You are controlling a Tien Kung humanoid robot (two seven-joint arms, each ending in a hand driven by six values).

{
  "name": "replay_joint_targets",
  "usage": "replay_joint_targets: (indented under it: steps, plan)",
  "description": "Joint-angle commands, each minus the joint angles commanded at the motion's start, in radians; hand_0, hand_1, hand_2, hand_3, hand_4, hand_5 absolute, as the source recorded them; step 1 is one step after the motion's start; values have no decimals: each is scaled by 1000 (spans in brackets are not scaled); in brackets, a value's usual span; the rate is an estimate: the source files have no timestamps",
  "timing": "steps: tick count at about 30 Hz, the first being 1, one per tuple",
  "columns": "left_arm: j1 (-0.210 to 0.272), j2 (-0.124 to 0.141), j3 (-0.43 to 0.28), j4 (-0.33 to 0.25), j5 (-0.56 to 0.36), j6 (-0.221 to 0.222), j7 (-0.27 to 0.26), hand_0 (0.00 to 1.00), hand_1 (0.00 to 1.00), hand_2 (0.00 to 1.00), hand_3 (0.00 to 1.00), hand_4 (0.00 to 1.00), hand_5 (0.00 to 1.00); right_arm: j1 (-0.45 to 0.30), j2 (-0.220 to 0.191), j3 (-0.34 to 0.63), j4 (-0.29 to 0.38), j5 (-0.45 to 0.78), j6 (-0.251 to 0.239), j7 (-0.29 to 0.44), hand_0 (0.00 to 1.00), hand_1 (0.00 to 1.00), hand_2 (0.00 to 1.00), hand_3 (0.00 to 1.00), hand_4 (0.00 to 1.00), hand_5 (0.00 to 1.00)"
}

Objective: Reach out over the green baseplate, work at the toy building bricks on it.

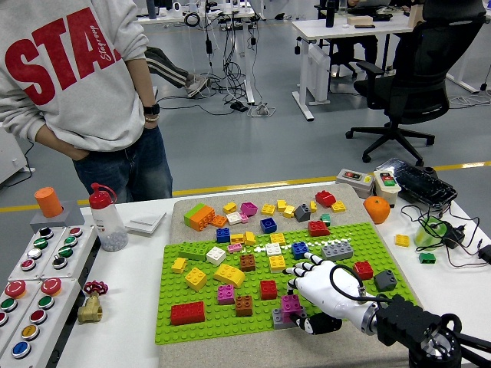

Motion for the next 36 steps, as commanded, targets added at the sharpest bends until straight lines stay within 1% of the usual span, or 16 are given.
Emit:
replay_joint_targets:
  steps: [5,6,11,12,23,24,35,36]
  plan:
    - [-1,0,0,0,0,0,0,661,614,623,447,363,998,2,0,0,-2,5,5,2,998,901,908,580,581,400]
    - [-1,0,0,0,0,0,-1,660,614,623,447,362,998,3,0,1,-3,5,5,3,998,902,914,606,581,401]
    - [-1,1,0,0,-1,1,-1,660,614,623,447,362,998,4,0,3,-4,8,6,4,998,902,914,606,581,401]
    - [-2,1,0,0,-1,1,-1,659,614,622,448,362,998,5,1,3,-4,8,5,5,998,904,926,635,586,406]
    - [-4,2,3,0,-4,0,-2,660,614,623,448,361,998,5,1,8,-8,10,12,7,998,906,937,656,588,407]
    - [-4,2,3,0,-4,0,-2,660,614,623,446,360,998,5,1,9,-9,11,12,7,998,910,950,719,601,417]
    - [-7,3,3,1,-5,1,-2,660,614,623,445,359,998,8,0,16,-9,12,22,8,998,910,957,735,607,420]
    - [-8,3,2,0,-5,1,-2,661,613,623,444,359,998,8,0,17,-9,12,22,9,998,912,964,758,620,417]
